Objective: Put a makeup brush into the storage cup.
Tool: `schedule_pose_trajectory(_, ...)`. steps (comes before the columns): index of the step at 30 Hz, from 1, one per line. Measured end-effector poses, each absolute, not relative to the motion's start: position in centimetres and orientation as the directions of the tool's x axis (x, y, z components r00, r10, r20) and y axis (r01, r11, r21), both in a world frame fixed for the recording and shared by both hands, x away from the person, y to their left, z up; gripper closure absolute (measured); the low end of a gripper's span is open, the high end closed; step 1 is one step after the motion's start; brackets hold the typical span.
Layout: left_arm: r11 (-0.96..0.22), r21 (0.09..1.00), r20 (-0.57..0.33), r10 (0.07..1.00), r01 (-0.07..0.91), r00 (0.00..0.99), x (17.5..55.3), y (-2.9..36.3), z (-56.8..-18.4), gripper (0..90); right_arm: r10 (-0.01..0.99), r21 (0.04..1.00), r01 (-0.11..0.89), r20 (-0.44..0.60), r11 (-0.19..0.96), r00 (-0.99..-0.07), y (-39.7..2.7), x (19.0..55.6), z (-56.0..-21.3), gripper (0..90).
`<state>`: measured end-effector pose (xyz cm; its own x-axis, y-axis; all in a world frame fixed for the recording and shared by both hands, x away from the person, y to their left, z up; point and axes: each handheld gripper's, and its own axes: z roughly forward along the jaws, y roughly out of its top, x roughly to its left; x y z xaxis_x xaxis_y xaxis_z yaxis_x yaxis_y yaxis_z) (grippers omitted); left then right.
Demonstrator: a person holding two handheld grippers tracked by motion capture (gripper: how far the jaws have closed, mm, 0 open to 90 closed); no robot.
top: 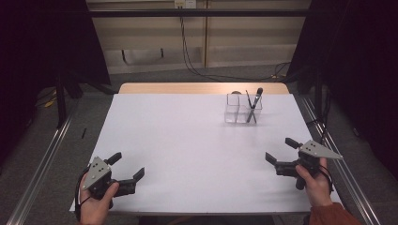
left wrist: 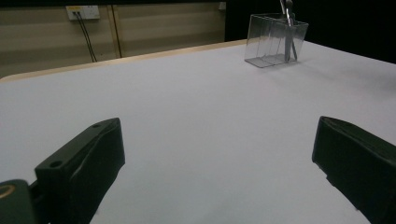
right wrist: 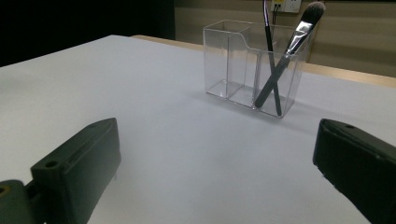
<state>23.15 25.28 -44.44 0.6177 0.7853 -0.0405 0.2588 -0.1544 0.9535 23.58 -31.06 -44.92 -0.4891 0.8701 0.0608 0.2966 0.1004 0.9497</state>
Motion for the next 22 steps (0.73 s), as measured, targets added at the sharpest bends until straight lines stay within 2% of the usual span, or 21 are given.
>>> schedule_pose_trajectory(22,-0.145,0.953,-0.053,0.788,0.267,0.614,23.2,25.4,-44.5,2.3,0.871,0.945,0.314,0.073,0.095,-0.485,-31.4,22.0,-45.5,0.6)
